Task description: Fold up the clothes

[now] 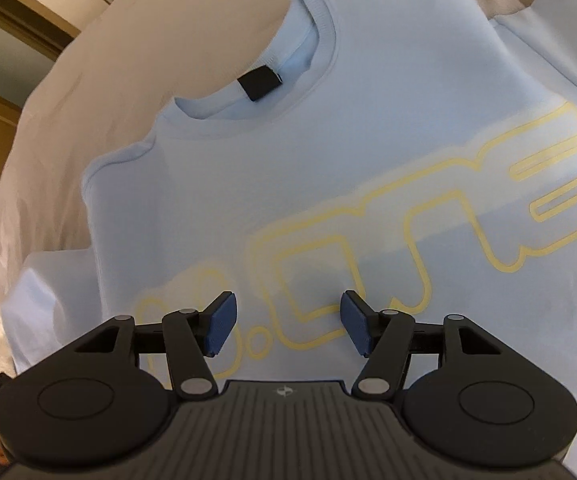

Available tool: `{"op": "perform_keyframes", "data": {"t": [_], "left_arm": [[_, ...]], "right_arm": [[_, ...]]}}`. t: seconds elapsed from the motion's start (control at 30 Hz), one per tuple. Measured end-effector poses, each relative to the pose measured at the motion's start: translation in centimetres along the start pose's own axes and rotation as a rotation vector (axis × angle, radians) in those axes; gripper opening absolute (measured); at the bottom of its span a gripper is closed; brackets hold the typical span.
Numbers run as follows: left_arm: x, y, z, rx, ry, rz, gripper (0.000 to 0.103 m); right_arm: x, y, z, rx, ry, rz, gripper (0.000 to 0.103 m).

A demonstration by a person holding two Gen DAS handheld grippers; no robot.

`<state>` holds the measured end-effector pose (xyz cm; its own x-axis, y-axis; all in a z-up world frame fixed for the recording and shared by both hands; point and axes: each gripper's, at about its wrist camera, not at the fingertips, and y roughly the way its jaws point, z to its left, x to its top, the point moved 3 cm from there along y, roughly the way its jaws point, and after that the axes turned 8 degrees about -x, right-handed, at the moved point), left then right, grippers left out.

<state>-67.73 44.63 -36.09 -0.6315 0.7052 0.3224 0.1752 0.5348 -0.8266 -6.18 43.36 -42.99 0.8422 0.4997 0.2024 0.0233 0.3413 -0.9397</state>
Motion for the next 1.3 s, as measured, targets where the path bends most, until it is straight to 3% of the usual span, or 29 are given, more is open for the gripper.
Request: {"op": "perform_keyframes", "data": {"t": [0.07, 0.17, 0.23, 0.3, 0.37, 0.43, 0.5, 0.53, 0.6, 0.67, 0.73, 0.9, 0.97, 1.03, 1.1, 1.3], "left_arm": [[0.3, -1.4, -1.1, 0.01, 0.078, -0.041, 0.002], [-0.3, -7.9, -3.2, 0.034, 0.274, -0.214, 0.002], [-0.9, -10.7, -3.2, 0.105, 0.383, -0.292, 0.002], [-1.6, -10.1, -1.3, 0.219, 0.446, -0.269, 0.007], [-2.6, -7.6, 1.7, 0.348, 0.466, -0.178, 0.012], [-4.0, -5.4, 4.8, 0.522, 0.485, -0.062, 0.009], [-4.8, -5.8, 5.5, 0.61, 0.503, -0.067, 0.01], [-5.0, -6.6, 5.3, 0.618, 0.478, -0.085, 0.011], [-5.2, -8.9, 4.0, 0.583, 0.384, -0.114, 0.011], [-6.5, -11.0, 1.1, 0.492, 0.337, -0.12, 0.01], [-9.4, -11.6, -3.7, 0.377, 0.355, -0.069, 0.011], [-20.9, -10.3, -16.1, 0.086, 0.509, 0.129, 0.013], [-25.3, -9.2, -20.9, 0.006, 0.534, 0.175, 0.013], [-29.4, -9.0, -25.2, -0.057, 0.531, 0.211, 0.013], [-33.1, -8.8, -29.0, -0.11, 0.526, 0.241, 0.013], [-37.7, -6.7, -35.2, -0.152, 0.559, 0.277, 0.014]], "right_arm": [[-0.3, -1.1, -1.6, -0.012, 0.008, 0.006, 0.06], [-0.6, -2.5, -3.0, -0.024, 0.012, 0.007, 0.06], [-0.7, -3.4, -3.7, -0.027, 0.007, 0.007, 0.06], [-1.0, -3.8, -4.2, -0.029, 0.0, 0.015, 0.06], [-1.7, -4.3, -4.8, -0.028, -0.005, 0.026, 0.06], [-2.6, -4.5, -5.4, -0.031, -0.011, 0.047, 0.06], [-3.3, -5.3, -6.0, -0.035, -0.027, 0.062, 0.06], [-3.5, -6.1, -6.7, -0.029, -0.04, 0.059, 0.06], [-3.8, -8.0, -8.3, -0.018, -0.064, 0.047, 0.063], [-3.5, -10.0, -10.9, -0.037, -0.067, 0.02, 0.065], [-2.9, -11.8, -14.7, -0.056, -0.025, -0.004, 0.065], [-0.2, -15.9, -26.5, -0.096, 0.128, -0.084, 0.064], [1.4, -17.2, -30.9, -0.082, 0.182, -0.135, 0.056], [3.4, -18.4, -35.0, -0.055, 0.238, -0.194, 0.048], [5.6, -19.5, -38.8, -0.018, 0.309, -0.26, 0.047], [12.2, -19.9, -47.8, 0.124, 0.542, -0.436, 0.047]]}}
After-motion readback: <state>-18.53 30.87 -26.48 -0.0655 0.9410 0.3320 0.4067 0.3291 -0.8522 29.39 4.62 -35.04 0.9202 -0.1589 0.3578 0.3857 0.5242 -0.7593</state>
